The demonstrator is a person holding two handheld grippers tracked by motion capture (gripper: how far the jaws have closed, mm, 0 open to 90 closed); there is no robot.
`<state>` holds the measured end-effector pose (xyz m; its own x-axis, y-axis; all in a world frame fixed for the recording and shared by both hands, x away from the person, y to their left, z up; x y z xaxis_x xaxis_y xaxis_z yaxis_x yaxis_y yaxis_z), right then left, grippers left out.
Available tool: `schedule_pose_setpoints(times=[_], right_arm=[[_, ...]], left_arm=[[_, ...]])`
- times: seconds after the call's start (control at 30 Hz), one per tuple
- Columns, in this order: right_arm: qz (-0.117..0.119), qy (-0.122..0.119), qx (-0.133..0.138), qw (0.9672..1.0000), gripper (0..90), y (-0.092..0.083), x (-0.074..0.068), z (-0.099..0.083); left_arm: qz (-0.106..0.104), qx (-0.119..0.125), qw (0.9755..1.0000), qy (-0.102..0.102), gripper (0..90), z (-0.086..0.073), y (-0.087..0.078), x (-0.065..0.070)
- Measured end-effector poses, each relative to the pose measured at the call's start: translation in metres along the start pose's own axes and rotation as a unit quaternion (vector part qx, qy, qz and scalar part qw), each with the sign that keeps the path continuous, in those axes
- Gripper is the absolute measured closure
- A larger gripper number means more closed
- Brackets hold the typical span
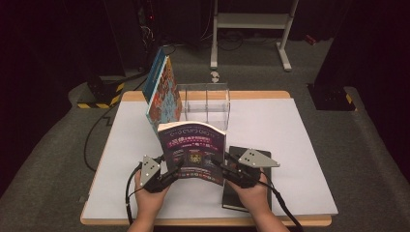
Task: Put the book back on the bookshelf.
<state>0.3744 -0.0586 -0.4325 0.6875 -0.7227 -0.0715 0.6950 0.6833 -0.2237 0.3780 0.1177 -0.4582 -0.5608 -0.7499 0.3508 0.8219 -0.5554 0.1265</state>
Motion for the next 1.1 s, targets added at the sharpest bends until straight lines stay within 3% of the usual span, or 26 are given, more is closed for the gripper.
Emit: schedule_pose_setpoints(times=[0.1, 0.2, 0.27, 0.5, 0.8, 1.1], right_arm=[[0.002, -0.004, 0.002, 1.0000, 67.4, 0.001, -0.001, 0.004], [0.002, -0.007, 0.000, 1.0000, 80.6, 0.000, -0.001, 0.008], [-0.005, -0.012, -0.002, 0.9999, 82.3, 0.000, 0.000, 0.009], [-0.031, -0.012, 0.009, 0.9994, 82.7, -0.001, 0.002, 0.008], [-0.058, 0.006, 0.026, 0.9980, 82.9, 0.002, 0.013, 0.009], [-0.097, 0.010, 0.053, 0.9938, 82.9, 0.005, 0.023, 0.015]], left_arm=[[0.001, 0.001, 1.0000, 0.000, 45.4, 0.000, 0.000, 0.000], [0.002, -0.002, 1.0000, 0.002, 45.3, 0.000, 0.000, -0.001], [0.000, -0.001, 1.0000, -0.001, 45.7, 0.000, 0.000, 0.000], [0.004, 0.001, 1.0000, -0.005, 45.3, 0.001, 0.000, -0.003], [0.004, 0.007, 0.9999, -0.014, 45.1, 0.003, 0.000, -0.004], [0.002, 0.004, 0.9999, -0.011, 45.4, 0.002, 0.000, -0.003]])
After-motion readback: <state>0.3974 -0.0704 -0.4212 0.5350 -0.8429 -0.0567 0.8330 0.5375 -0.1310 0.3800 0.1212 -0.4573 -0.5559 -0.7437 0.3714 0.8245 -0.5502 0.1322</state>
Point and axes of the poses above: each handheld gripper's, and its own axes: y roughly forward along the jaws, z roughly out of its top, x roughly to its right, the point moved 7 cm from there along y, roughly forward along the jaws, and after that the axes turned 9 degrees about -z, right-handed, at the moved point
